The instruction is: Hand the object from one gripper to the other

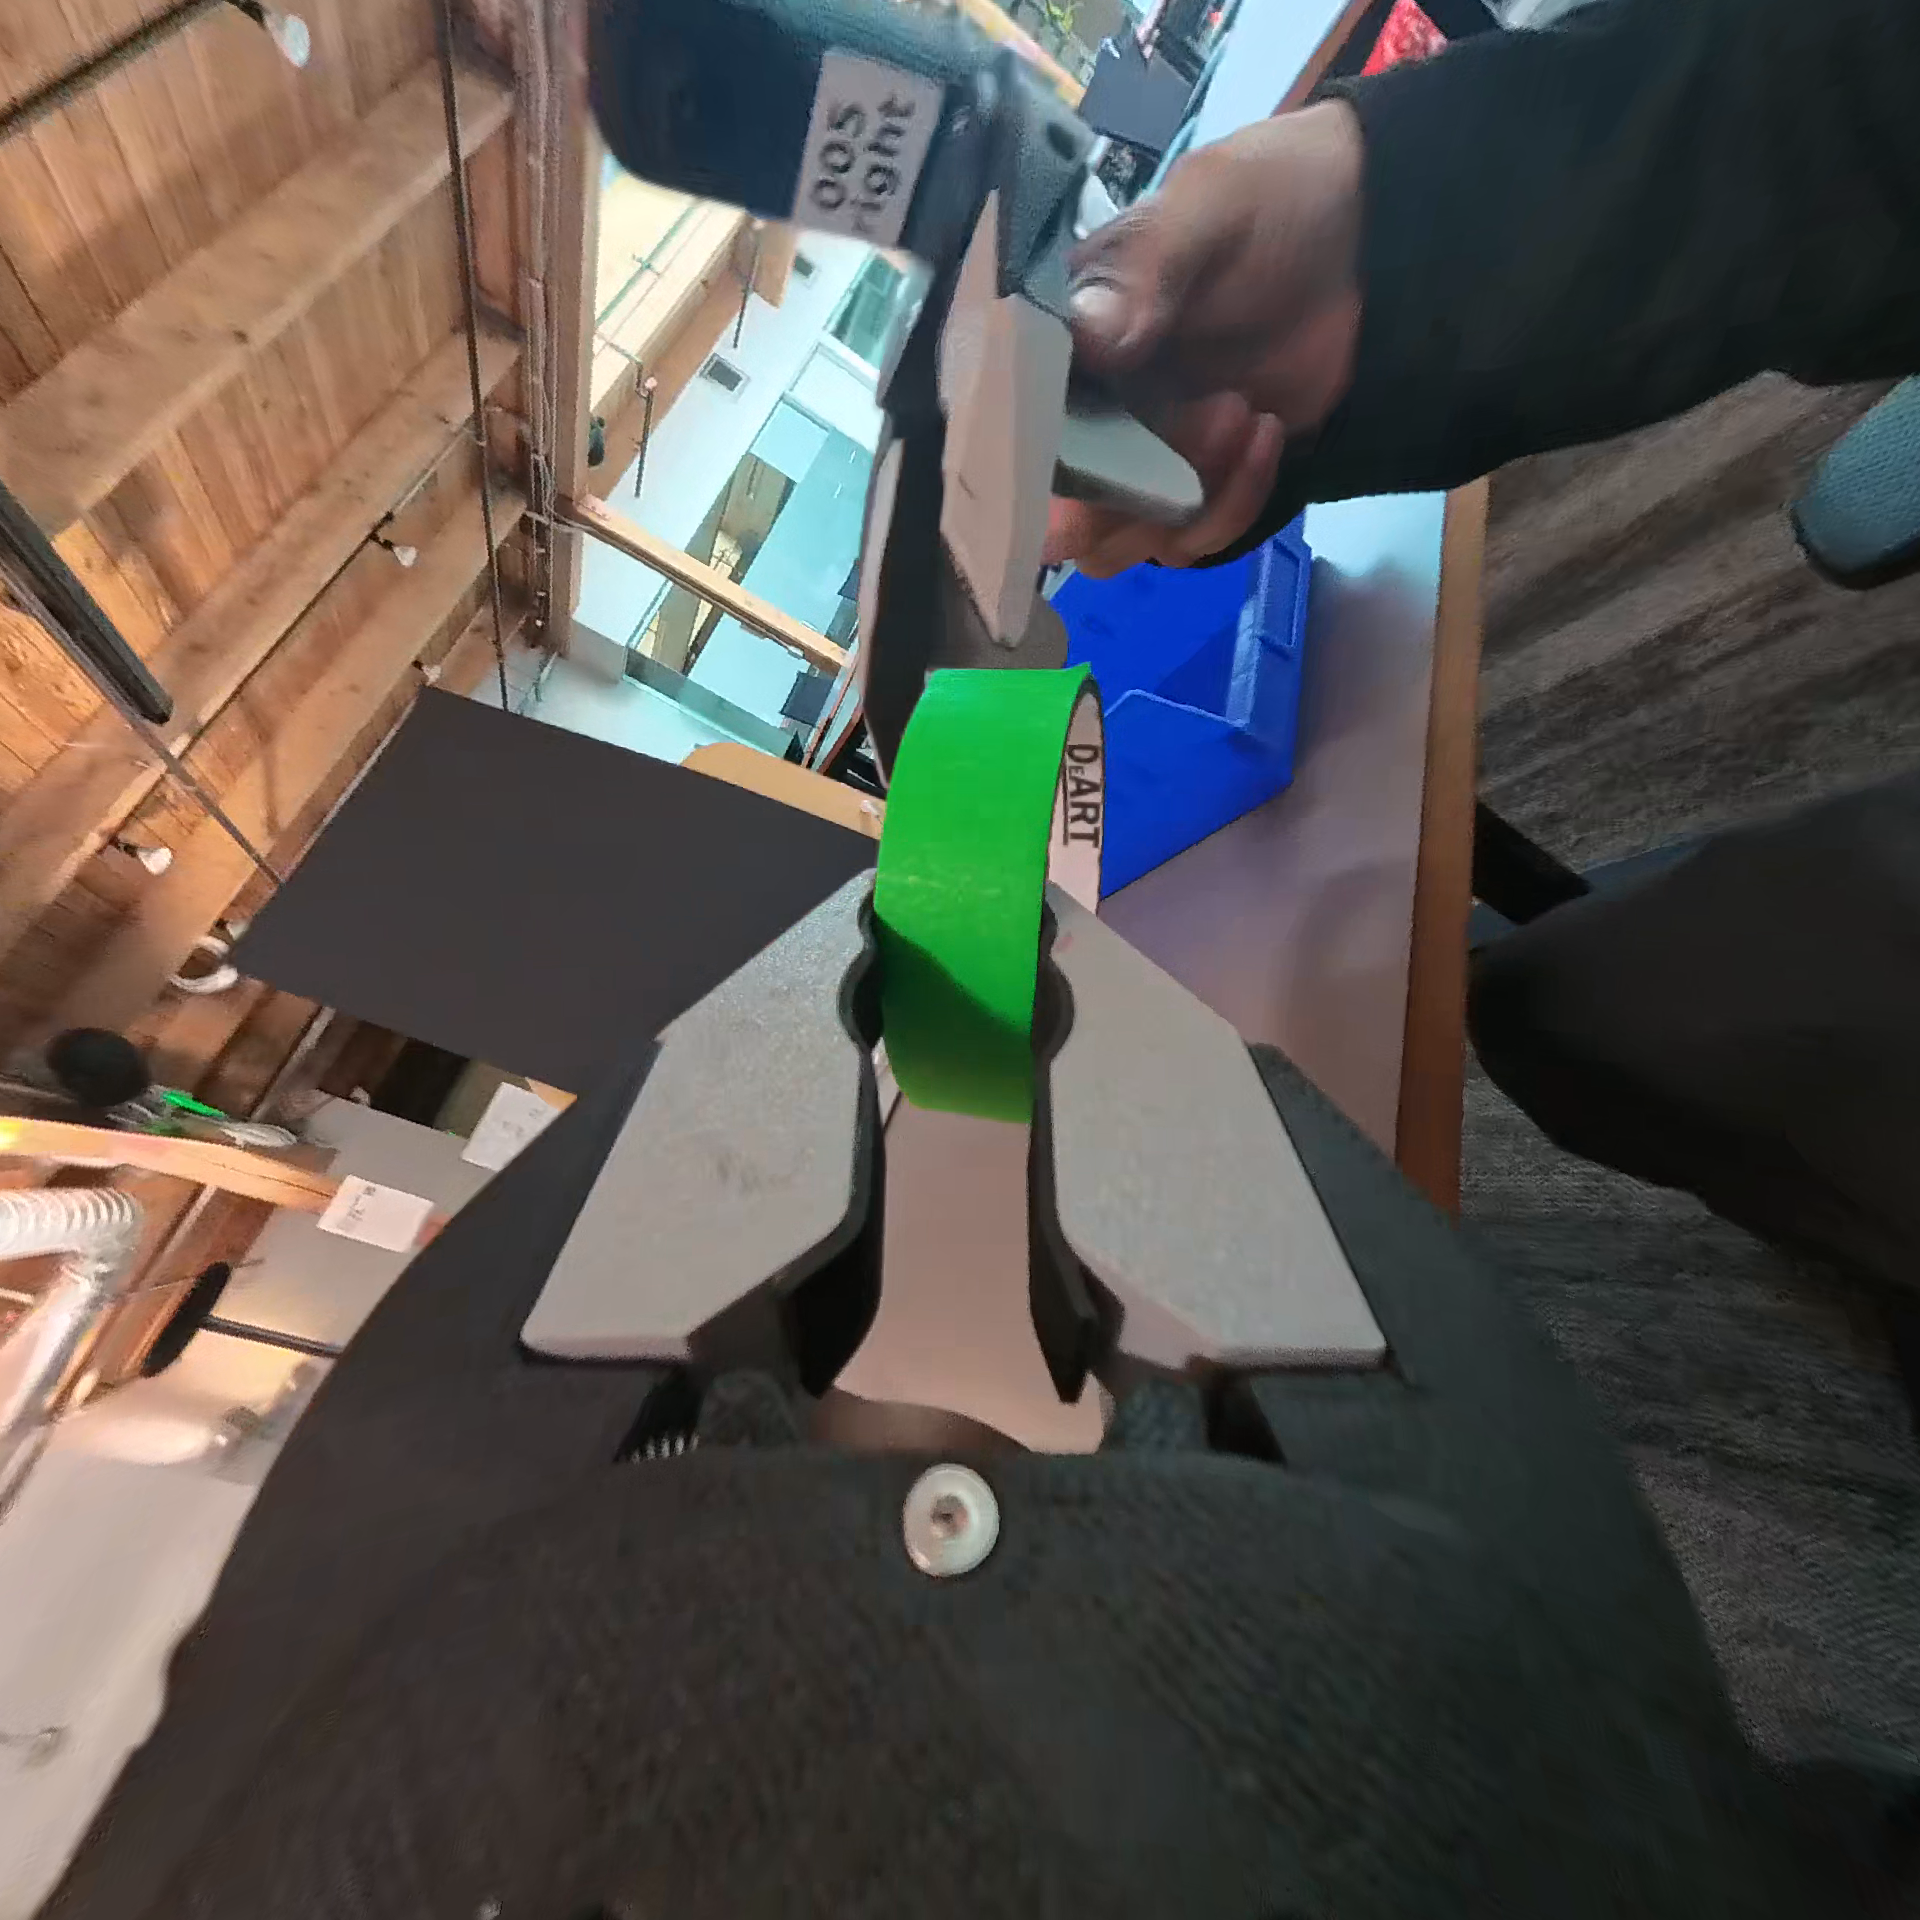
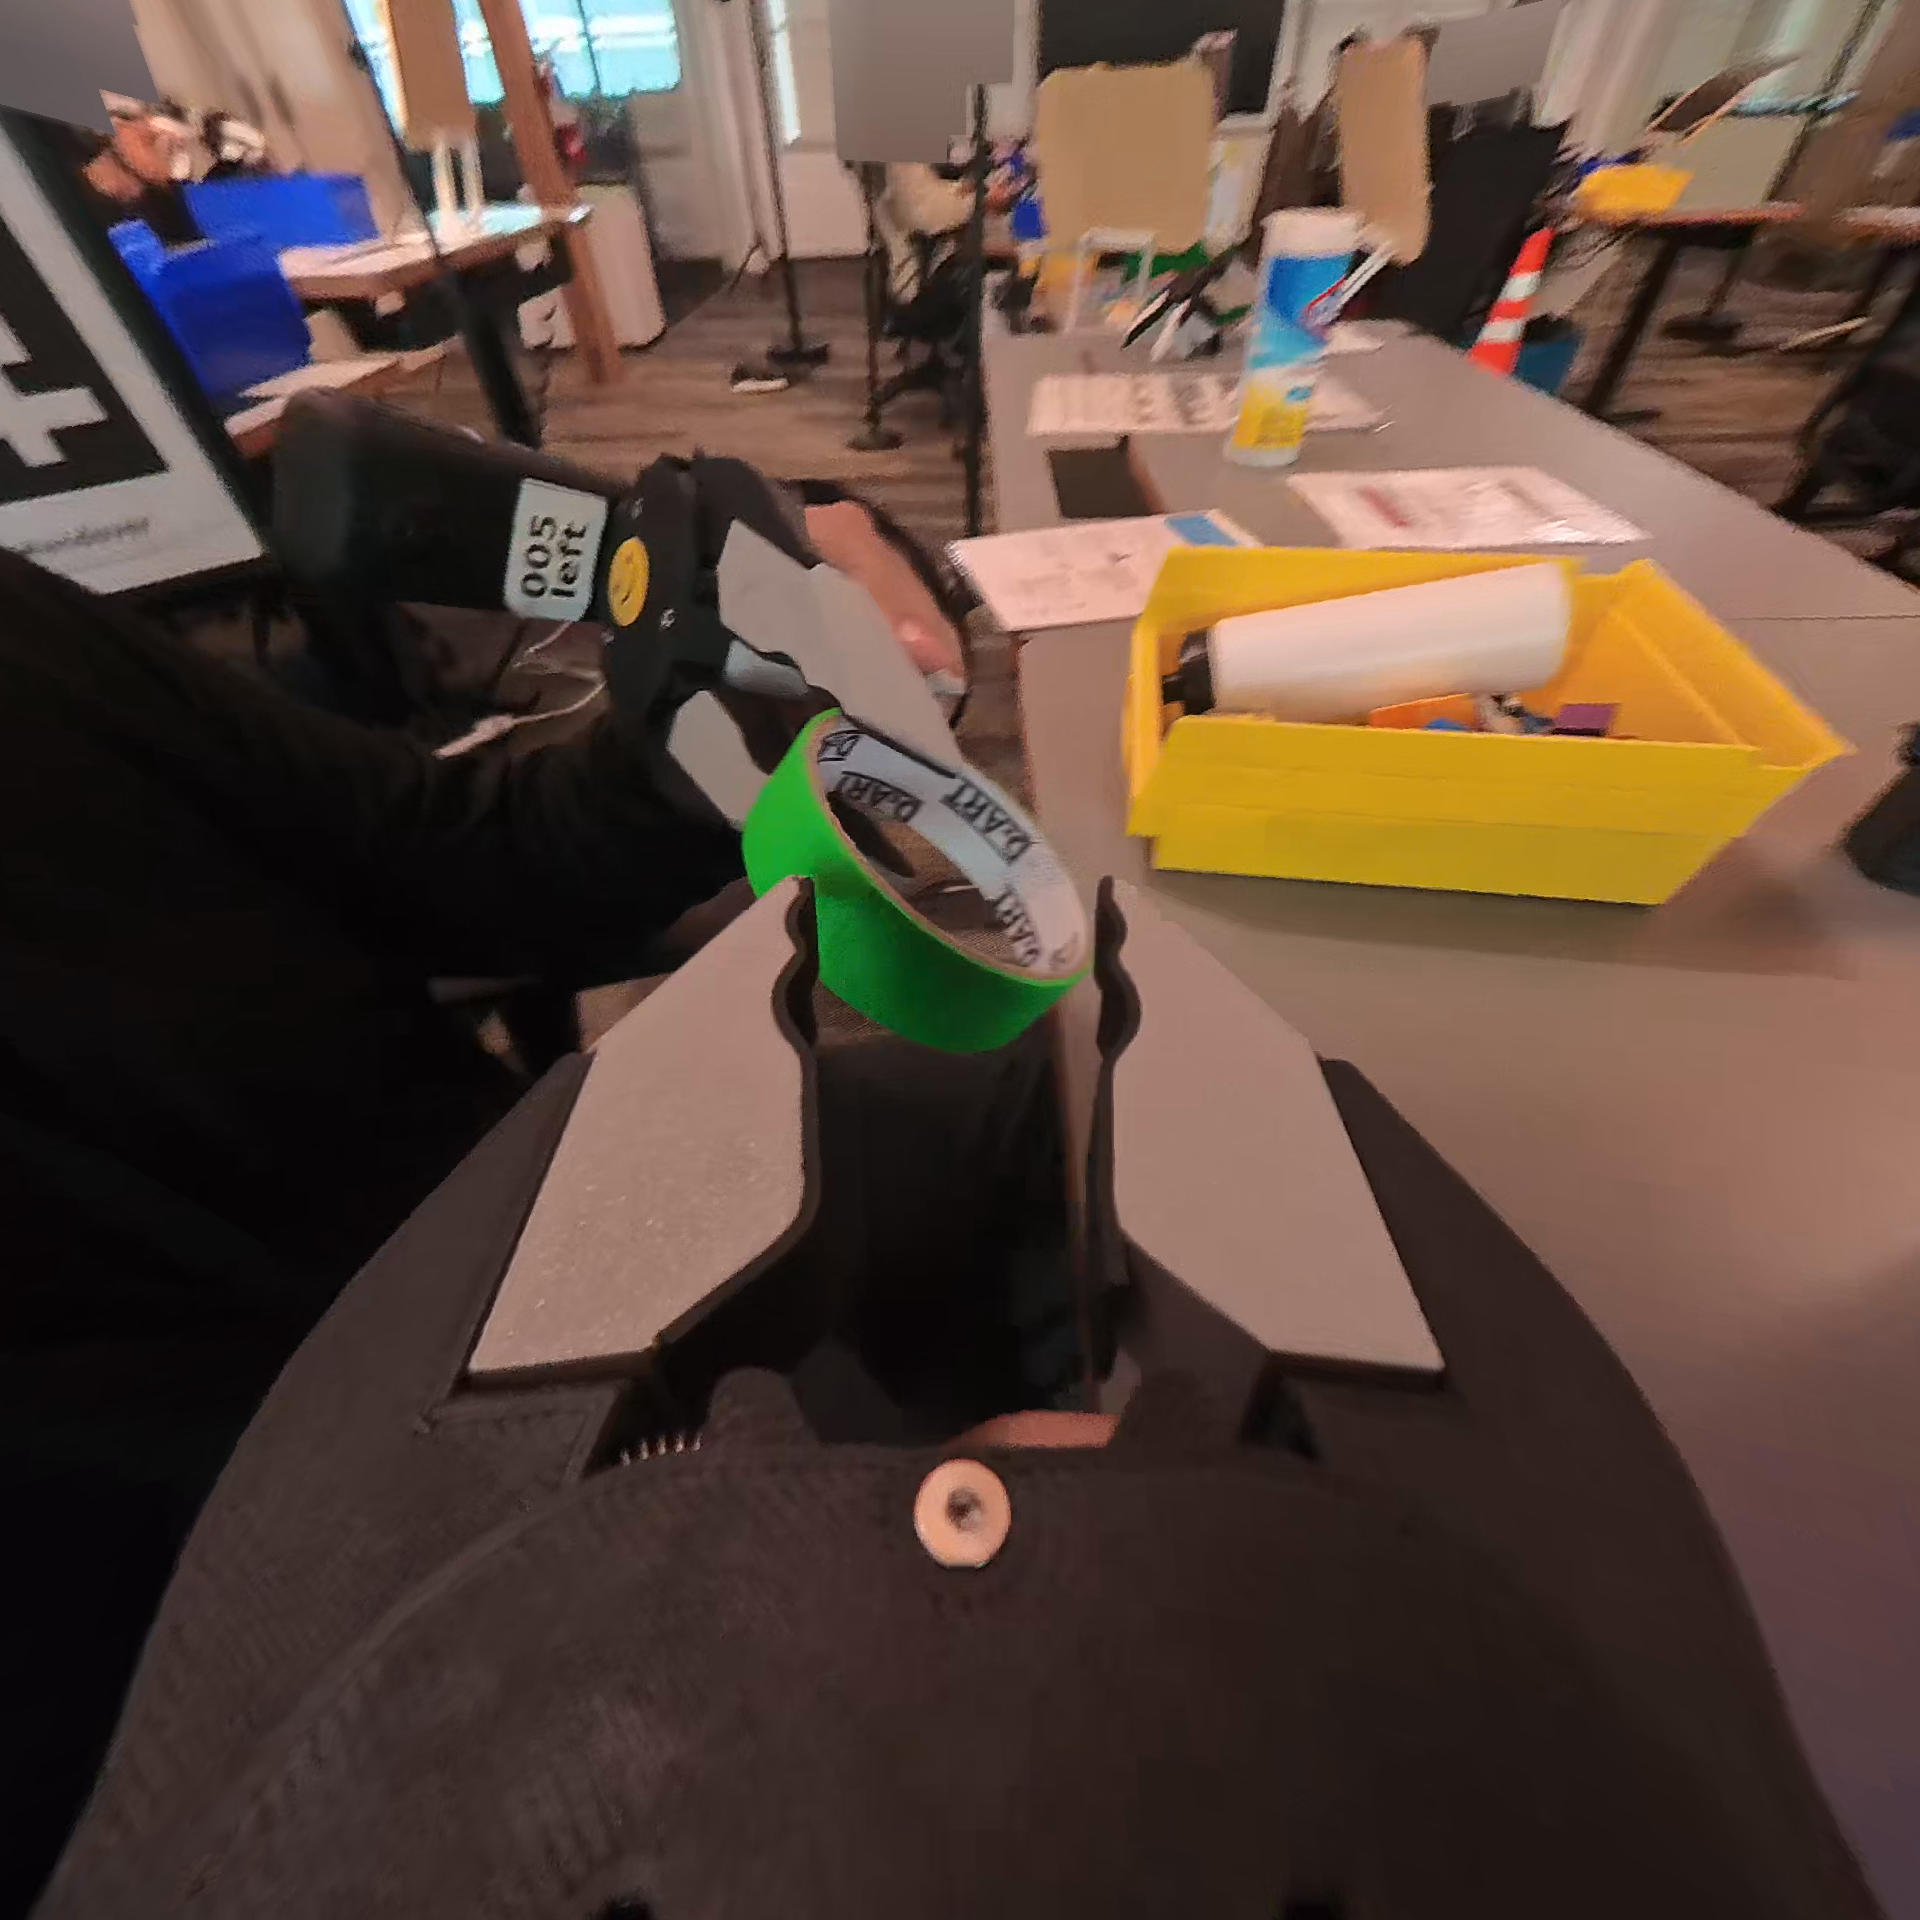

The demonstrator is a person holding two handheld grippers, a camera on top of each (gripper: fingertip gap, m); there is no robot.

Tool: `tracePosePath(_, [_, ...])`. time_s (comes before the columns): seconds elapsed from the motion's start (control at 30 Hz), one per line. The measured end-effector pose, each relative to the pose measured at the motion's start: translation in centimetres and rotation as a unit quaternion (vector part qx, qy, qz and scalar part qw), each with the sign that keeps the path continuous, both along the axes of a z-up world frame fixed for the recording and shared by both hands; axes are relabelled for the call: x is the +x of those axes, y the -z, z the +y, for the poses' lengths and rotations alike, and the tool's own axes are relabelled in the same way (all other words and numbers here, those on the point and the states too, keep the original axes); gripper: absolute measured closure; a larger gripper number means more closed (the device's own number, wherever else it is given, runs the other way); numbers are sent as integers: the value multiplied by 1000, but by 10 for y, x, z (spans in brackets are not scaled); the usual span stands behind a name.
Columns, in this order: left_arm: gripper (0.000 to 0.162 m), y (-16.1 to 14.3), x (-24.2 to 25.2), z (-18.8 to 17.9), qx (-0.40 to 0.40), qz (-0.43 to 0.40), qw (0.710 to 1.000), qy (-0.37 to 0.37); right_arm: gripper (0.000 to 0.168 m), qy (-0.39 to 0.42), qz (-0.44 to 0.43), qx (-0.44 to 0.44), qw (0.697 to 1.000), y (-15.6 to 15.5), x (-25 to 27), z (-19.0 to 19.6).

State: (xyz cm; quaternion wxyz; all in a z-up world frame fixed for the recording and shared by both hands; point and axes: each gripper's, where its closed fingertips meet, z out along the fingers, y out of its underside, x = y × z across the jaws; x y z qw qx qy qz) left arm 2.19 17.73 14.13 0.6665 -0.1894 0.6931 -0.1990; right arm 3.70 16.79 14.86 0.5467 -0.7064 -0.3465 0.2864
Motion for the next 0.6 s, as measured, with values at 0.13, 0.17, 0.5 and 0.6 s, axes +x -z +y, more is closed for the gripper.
tracePosePath(0.13, [138,-14,-2,7,-118,-10,993,24,112,29,-34,61,997,-9,9,-1])
tracePosePath(0.17, [139,-17,-2,4,-166,-6,985,43,112,38,-54,79,995,-9,9,-1])
tracePosePath(0.5, [138,-21,6,-11,-369,53,922,108,144,30,-111,110,987,2,-14,1])
tracePosePath(0.6, [137,-16,8,-8,-353,53,930,91,145,19,-85,89,992,0,-13,-1])
